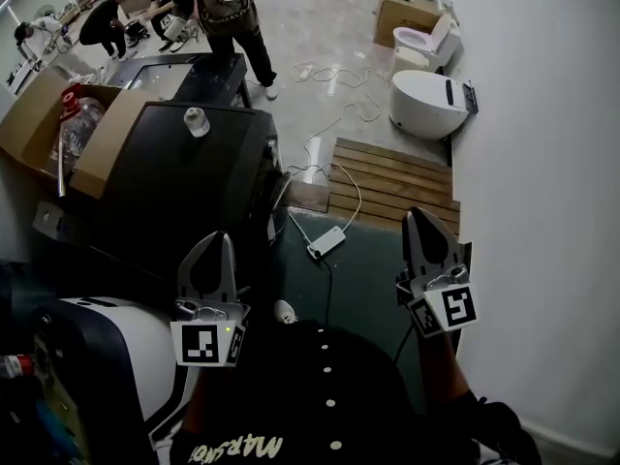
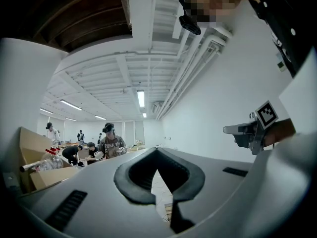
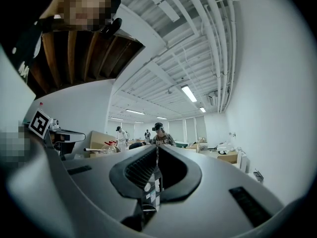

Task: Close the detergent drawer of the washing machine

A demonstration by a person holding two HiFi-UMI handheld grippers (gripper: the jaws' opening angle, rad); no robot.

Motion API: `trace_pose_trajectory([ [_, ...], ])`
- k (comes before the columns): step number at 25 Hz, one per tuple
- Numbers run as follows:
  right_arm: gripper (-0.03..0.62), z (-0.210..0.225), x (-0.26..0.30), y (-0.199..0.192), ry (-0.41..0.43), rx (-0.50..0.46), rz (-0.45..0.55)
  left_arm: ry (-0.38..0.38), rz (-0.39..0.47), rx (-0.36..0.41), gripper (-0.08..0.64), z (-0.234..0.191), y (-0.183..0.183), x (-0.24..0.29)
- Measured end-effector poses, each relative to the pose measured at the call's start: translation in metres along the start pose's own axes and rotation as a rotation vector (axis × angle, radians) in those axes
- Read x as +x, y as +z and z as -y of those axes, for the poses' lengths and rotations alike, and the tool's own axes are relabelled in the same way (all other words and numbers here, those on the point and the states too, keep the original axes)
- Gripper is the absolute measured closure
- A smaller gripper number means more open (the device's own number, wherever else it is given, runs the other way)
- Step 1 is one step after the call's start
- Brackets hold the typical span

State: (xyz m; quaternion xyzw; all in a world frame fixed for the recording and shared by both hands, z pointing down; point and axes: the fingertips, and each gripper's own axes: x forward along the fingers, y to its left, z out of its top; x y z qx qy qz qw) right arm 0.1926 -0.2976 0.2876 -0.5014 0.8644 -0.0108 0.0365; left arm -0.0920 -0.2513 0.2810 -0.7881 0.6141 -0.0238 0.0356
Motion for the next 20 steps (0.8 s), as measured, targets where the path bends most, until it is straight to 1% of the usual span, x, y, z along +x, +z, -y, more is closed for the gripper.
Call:
trace_pose_trajectory([
  [3,0.555,-0.003,0.003,0.001,0.011,0.008,0.003,-0.003,0.0,0.001,0.554,0.001,0.0,0.001],
  [7,0.554,-0.003,0.004,0.001,-0.007,0.015,-0.017,-0.01,-0.001,-0.003,0.554,0.005,-0.001,0.001],
  [10,0.554,-0.003,0.003,-0.004,0.005,-0.014,-0.027,-0.01,-0.002,-0.008,0.554,0.006,-0.002,0.0],
  [14,0.554,-0.004,0.006,-0.005,0.004,-0.011,-0.038,-0.007,0.0,-0.011,0.554,0.005,-0.001,-0.001],
  [20,0.555,-0.014,0.011,0.007,0.022,0.009,0.02,-0.016,0.005,-0.015,0.554,0.005,-0.001,-0.004],
])
